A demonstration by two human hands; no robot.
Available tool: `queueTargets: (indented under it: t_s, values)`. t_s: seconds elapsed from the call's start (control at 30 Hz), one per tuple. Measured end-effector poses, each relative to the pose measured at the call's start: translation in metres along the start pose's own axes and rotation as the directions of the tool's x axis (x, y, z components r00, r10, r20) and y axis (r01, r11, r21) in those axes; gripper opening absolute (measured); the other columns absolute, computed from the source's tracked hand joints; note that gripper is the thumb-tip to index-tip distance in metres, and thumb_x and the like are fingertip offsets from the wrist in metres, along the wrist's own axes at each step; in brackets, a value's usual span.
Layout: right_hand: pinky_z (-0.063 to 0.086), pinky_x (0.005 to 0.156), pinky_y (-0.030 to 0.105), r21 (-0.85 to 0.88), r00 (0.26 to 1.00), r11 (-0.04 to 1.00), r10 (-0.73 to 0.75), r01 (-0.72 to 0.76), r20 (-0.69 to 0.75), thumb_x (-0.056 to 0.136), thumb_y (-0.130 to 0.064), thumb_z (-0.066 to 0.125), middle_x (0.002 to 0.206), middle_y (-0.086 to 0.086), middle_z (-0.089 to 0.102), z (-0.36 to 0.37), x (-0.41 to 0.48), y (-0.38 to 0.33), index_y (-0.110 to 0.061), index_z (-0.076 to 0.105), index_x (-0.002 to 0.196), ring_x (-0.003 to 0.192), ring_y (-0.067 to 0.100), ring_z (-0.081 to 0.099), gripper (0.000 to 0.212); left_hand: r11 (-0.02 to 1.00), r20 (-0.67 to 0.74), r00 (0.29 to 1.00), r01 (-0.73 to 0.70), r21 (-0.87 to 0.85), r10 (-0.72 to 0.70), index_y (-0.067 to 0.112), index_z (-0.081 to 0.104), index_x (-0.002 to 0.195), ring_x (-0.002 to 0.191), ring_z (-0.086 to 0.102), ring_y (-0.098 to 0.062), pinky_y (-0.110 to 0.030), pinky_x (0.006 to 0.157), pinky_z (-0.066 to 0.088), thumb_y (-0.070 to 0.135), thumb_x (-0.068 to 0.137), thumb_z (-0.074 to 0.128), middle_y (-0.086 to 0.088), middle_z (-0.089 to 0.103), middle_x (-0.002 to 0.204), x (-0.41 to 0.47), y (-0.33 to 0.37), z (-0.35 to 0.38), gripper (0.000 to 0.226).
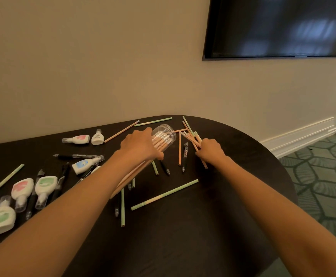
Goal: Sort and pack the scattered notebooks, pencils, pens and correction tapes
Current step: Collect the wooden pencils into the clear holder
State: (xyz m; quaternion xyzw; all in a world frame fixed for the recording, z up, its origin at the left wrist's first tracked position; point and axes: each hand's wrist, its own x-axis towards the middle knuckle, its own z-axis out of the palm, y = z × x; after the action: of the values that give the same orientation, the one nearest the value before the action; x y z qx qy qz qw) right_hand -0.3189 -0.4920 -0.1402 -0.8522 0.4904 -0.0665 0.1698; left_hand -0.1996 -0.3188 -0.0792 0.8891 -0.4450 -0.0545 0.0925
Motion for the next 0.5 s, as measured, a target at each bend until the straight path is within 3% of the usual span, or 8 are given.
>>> queueTargets:
  t_s: [0.13, 0.23, 0.3, 0.43, 0.5]
  values:
    - [0.040, 0.050, 0.018, 0.030, 0.998, 0.998, 0.045, -0.047, 0.050, 0.088, -0.019, 0.061, 0.095, 0.008, 0.053, 0.002, 0.007, -0.002, -0.003, 0.053, 0.118, 0.069, 0.012, 0.051, 0.035, 1.000, 0.007, 1.000, 0.006, 0.008, -0.006, 0.017, 0.040, 0.124, 0.107, 0.052, -0.026, -0.039, 0.087, 0.048, 0.048, 0.071, 0.071, -0.008, 0.053, 0.119, 0.006, -0.004, 0.000, 0.069]
    - [0.045, 0.060, 0.020, 0.067, 0.995, 0.996, 0.062, -0.067, 0.077, 0.087, -0.021, 0.062, 0.106, 0.011, 0.058, -0.001, 0.011, -0.005, -0.002, 0.051, 0.121, 0.080, 0.015, 0.056, 0.041, 1.000, 0.011, 1.000, 0.003, -0.002, -0.003, 0.017, 0.040, 0.125, 0.107, 0.052, -0.026, -0.039, 0.088, 0.048, 0.048, 0.071, 0.071, -0.008, 0.053, 0.120, 0.011, -0.006, 0.002, 0.070]
    - [0.045, 0.059, 0.020, 0.106, 0.998, 0.993, 0.055, -0.059, 0.040, 0.090, -0.023, 0.057, 0.098, 0.009, 0.056, -0.003, 0.015, -0.012, -0.002, 0.050, 0.122, 0.074, 0.014, 0.056, 0.039, 1.000, 0.013, 1.000, 0.002, -0.006, -0.002, 0.017, 0.040, 0.125, 0.108, 0.052, -0.026, -0.039, 0.087, 0.048, 0.048, 0.071, 0.071, -0.008, 0.053, 0.120, 0.014, -0.008, 0.002, 0.069]
    - [0.038, 0.048, 0.019, 0.305, 0.997, 0.949, 0.075, -0.076, 0.015, 0.097, -0.020, 0.043, 0.078, 0.003, 0.050, -0.005, 0.020, -0.038, -0.002, 0.050, 0.120, 0.058, 0.010, 0.048, 0.030, 1.000, 0.004, 1.000, 0.007, 0.005, -0.007, 0.018, 0.042, 0.121, 0.104, 0.053, -0.025, -0.036, 0.081, 0.046, 0.049, 0.071, 0.071, -0.007, 0.054, 0.117, 0.020, -0.017, 0.001, 0.066]
    - [0.044, 0.048, 0.019, 0.543, 0.988, 0.827, 0.094, -0.144, 0.120, 0.098, -0.015, 0.040, 0.074, 0.004, 0.050, -0.003, 0.020, -0.051, -0.002, 0.048, 0.117, 0.056, 0.010, 0.049, 0.024, 1.000, -0.003, 1.000, 0.007, -0.011, -0.007, 0.018, 0.042, 0.119, 0.102, 0.053, -0.024, -0.035, 0.079, 0.047, 0.048, 0.071, 0.071, -0.007, 0.054, 0.115, 0.023, -0.023, -0.001, 0.064]
